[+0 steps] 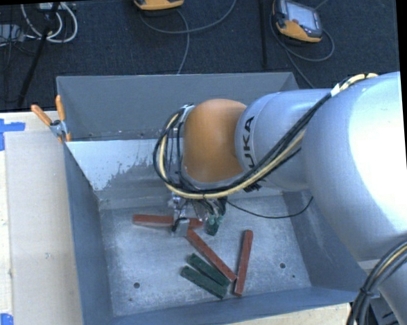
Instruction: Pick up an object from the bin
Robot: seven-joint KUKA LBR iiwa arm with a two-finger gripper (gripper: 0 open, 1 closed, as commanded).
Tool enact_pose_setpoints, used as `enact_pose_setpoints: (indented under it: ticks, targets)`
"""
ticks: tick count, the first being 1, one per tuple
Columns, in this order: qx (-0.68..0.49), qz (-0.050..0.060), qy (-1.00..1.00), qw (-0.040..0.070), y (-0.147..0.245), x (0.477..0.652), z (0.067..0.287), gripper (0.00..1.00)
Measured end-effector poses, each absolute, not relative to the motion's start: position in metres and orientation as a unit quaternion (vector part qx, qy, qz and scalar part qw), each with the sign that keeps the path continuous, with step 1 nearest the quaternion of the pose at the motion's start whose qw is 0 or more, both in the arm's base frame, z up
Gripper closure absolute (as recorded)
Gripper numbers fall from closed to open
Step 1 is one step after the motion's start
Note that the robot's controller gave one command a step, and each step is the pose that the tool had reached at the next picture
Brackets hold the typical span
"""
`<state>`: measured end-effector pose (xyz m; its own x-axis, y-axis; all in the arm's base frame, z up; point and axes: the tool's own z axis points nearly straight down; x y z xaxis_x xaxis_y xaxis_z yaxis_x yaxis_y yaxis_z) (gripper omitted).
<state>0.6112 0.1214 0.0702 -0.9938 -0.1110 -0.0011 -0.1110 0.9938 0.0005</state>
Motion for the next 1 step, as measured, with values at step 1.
enact_pose_setpoints:
  ticks: [1]
  targets:
    - [-0.055,0.000,0.998,0.000,0.1212,0.6109,0.0697,0.00]
